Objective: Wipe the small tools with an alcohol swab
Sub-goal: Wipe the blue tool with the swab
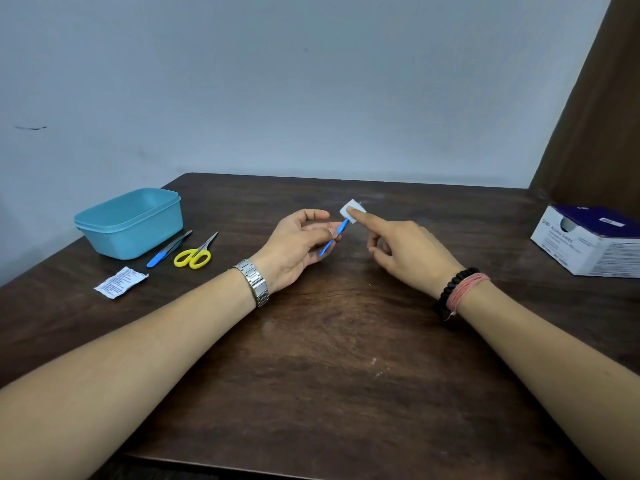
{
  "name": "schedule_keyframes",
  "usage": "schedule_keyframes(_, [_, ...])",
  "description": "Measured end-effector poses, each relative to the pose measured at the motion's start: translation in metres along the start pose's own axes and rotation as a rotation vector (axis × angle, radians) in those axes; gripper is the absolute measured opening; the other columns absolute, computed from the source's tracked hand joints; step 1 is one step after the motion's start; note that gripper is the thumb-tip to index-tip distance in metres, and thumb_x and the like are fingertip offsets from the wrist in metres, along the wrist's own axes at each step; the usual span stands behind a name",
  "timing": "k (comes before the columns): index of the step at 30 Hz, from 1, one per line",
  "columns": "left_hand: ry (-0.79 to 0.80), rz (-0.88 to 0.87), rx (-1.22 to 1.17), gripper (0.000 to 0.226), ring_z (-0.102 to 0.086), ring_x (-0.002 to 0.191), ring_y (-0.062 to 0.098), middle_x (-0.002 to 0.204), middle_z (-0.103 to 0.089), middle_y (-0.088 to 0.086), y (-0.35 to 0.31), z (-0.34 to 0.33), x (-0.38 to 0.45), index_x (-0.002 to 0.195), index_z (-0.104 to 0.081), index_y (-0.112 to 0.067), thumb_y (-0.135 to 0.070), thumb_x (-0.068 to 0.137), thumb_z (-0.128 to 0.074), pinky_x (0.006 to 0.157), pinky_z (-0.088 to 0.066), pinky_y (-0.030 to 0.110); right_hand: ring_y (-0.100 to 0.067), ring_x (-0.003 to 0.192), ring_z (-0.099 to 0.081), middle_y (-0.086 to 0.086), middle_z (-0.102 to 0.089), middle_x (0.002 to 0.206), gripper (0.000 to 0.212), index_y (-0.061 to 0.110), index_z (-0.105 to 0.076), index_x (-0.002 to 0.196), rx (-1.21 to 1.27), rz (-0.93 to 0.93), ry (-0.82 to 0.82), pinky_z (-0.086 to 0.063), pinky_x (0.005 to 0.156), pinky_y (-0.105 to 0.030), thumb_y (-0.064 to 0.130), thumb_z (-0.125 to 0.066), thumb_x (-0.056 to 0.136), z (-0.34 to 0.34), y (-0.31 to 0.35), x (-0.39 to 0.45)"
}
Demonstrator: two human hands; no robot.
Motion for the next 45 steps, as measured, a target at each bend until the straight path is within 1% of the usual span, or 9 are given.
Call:
schedule_keyframes(6, [-0.003, 0.003, -0.018, 0.027, -0.071, 0.082, 0.017, 0.105, -0.072, 0.013, -0.001, 0.001, 0.001, 0.106, -0.056, -0.01, 0.01, 0.088, -0.062, 0.07, -0.058, 0.026, -0.018, 0.077, -0.059, 0.011, -0.063, 0.087, 0.074, 0.052, -0.02, 0.148, -0.061, -0.038, -0.055, -0.051, 0.069, -0.035, 0.016, -0.049, 0.09, 0.005, -0.002, 0.003])
schedule_keyframes(10, [-0.007, -0.001, -0.005, 0.027, -0.07, 0.081, 0.016, 0.102, -0.071, 0.012, -0.001, 0.001, 0.001, 0.105, -0.056, -0.01, 0.009, 0.088, -0.062, 0.068, -0.057, 0.025, -0.013, 0.071, -0.056, 0.012, -0.063, 0.088, 0.078, 0.053, -0.017, 0.148, -0.021, 0.036, 0.034, -0.052, 0.071, -0.037, 0.014, -0.05, 0.088, -0.001, 0.004, -0.001])
schedule_keyframes(15, [-0.003, -0.004, -0.014, 0.027, -0.07, 0.085, 0.018, 0.108, -0.071, 0.014, -0.001, 0.002, 0.001, 0.106, -0.056, -0.01, 0.009, 0.088, -0.063, 0.071, -0.057, 0.027, -0.018, 0.079, -0.059, 0.011, -0.062, 0.088, 0.072, 0.05, -0.02, 0.149, -0.089, -0.018, -0.056, -0.049, 0.07, -0.033, 0.016, -0.048, 0.092, 0.005, -0.001, 0.002])
schedule_keyframes(23, [-0.001, -0.006, -0.014, 0.026, -0.071, 0.083, 0.017, 0.105, -0.072, 0.012, -0.002, 0.002, 0.001, 0.105, -0.056, -0.011, 0.009, 0.088, -0.061, 0.065, -0.056, 0.025, -0.016, 0.075, -0.057, 0.014, -0.058, 0.081, 0.071, 0.049, -0.021, 0.149, -0.065, -0.018, -0.052, -0.049, 0.067, -0.033, 0.021, -0.051, 0.092, 0.005, 0.002, 0.001])
schedule_keyframes(28, [0.005, -0.01, 0.004, 0.026, -0.071, 0.081, 0.016, 0.102, -0.072, 0.011, -0.001, 0.001, 0.0, 0.104, -0.056, -0.012, 0.008, 0.089, -0.062, 0.063, -0.055, 0.024, -0.009, 0.072, -0.053, 0.016, -0.059, 0.084, 0.075, 0.052, -0.019, 0.148, -0.033, 0.051, 0.034, -0.046, 0.067, -0.03, 0.02, -0.053, 0.09, -0.001, 0.008, -0.002])
schedule_keyframes(32, [0.005, -0.011, -0.013, 0.026, -0.071, 0.083, 0.017, 0.103, -0.072, 0.011, -0.001, 0.002, 0.001, 0.105, -0.056, -0.01, 0.009, 0.088, -0.062, 0.067, -0.056, 0.026, -0.014, 0.073, -0.057, 0.014, -0.059, 0.082, 0.072, 0.051, -0.023, 0.148, -0.04, -0.034, -0.053, -0.05, 0.067, -0.033, 0.02, -0.052, 0.09, 0.002, 0.001, 0.002])
schedule_keyframes(36, [0.007, -0.007, 0.01, 0.025, -0.07, 0.083, 0.017, 0.106, -0.071, 0.012, -0.001, 0.001, 0.0, 0.104, -0.056, -0.012, 0.008, 0.089, -0.062, 0.066, -0.056, 0.025, -0.009, 0.073, -0.055, 0.016, -0.061, 0.085, 0.076, 0.052, -0.02, 0.148, 0.002, 0.042, 0.045, -0.049, 0.069, -0.032, 0.018, -0.053, 0.089, -0.002, 0.007, -0.001])
schedule_keyframes(40, [0.007, -0.01, -0.003, 0.026, -0.071, 0.083, 0.016, 0.105, -0.071, 0.012, -0.002, 0.002, 0.002, 0.104, -0.056, -0.011, 0.009, 0.088, -0.062, 0.069, -0.056, 0.026, -0.011, 0.075, -0.057, 0.015, -0.06, 0.085, 0.073, 0.053, -0.022, 0.147, -0.04, -0.019, -0.042, -0.048, 0.066, -0.031, 0.019, -0.051, 0.089, 0.003, 0.0, 0.003])
schedule_keyframes(45, [0.009, -0.004, 0.006, 0.025, -0.072, 0.082, 0.015, 0.101, -0.072, 0.01, 0.0, 0.003, 0.002, 0.103, -0.057, -0.012, 0.008, 0.089, -0.062, 0.068, -0.056, 0.026, -0.009, 0.074, -0.055, 0.015, -0.061, 0.087, 0.076, 0.053, -0.018, 0.148, -0.025, 0.054, 0.035, -0.051, 0.07, -0.033, 0.018, -0.053, 0.089, -0.002, 0.007, -0.002])
Point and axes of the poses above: each hand's wrist, its own x-axis towards the middle knuckle, its own z-axis out of the back of the hand, y = z × x, the point moved 3 cm from there along x, towards the middle knuckle
